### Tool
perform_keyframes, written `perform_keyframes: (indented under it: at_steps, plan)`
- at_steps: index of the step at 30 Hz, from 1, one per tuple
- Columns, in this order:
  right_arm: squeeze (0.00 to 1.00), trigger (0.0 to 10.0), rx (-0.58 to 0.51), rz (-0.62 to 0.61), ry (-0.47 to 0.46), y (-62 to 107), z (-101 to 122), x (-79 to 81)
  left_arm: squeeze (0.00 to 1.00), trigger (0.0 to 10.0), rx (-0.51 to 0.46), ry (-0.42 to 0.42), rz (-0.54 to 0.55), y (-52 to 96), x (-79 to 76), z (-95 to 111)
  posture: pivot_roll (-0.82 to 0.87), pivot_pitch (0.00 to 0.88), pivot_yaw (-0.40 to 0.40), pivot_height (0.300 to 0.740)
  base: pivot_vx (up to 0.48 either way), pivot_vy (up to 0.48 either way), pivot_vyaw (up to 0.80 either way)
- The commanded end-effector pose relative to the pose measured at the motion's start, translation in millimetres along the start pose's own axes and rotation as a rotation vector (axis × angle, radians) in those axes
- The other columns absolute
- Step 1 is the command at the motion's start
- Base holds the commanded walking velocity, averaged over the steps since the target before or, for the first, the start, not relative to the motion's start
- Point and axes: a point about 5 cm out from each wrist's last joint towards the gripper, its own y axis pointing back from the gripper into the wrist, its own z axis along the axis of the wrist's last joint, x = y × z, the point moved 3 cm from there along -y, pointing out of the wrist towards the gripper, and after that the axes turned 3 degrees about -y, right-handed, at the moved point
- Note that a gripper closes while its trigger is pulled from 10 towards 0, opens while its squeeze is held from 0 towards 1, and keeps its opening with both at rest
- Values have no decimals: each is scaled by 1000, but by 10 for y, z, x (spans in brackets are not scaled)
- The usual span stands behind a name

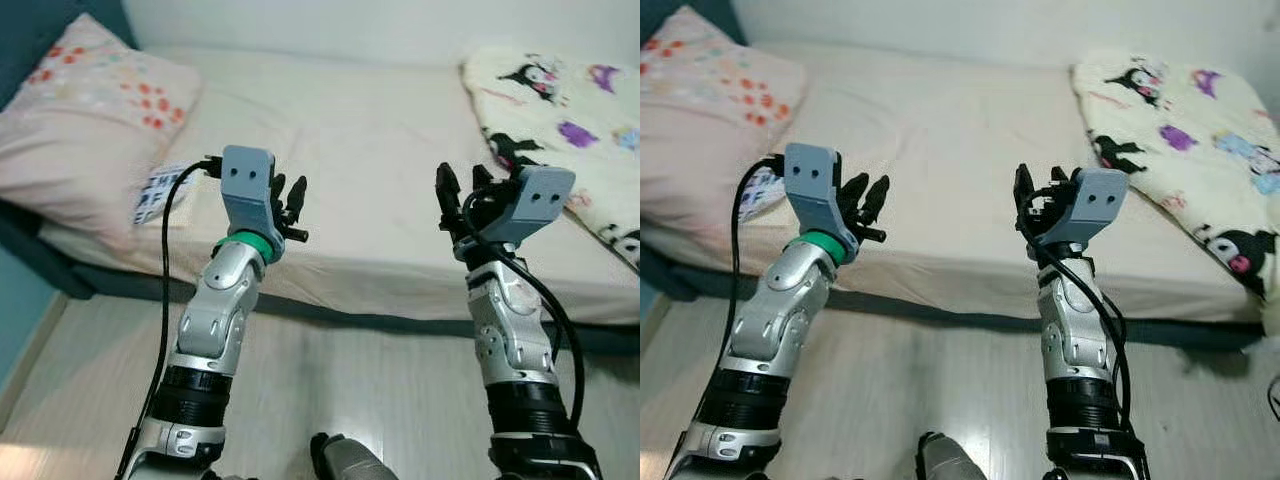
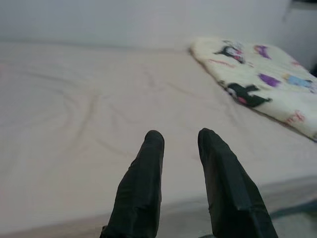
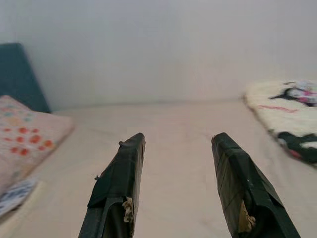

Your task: Clean up the room

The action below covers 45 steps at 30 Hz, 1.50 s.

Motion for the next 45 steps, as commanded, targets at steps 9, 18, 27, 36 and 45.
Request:
perform_keyframes:
  at_steps: [9, 18, 27, 36, 45]
  plan:
    - [0, 10000, 161, 117, -8, 133, -457, 212, 0, 10000, 90, -113, 112, 192, 295, -407, -40, 15, 10, 740, 0, 0, -781]
    - [0, 10000, 214, 179, 13, 185, -625, 319, 0, 10000, 87, -133, 114, 233, 290, -478, -33, 5, -1, 740, 0, 0, -781]
    - [0, 10000, 358, 262, 109, 399, -1065, 344, 0, 10000, 165, -198, 176, 509, 459, -883, 15, 0, -30, 740, 0, 0, -781]
    - [0, 10000, 492, 288, 172, 613, -1363, 269, 0, 10000, 323, -261, 186, 813, 604, -1375, 31, 0, -31, 740, 0, 0, -781]
    - [0, 10000, 469, 254, 141, 641, -1386, 260, 0, 10000, 290, -207, 163, 713, 523, -1313, 18, 0, -10, 740, 0, 0, -781]
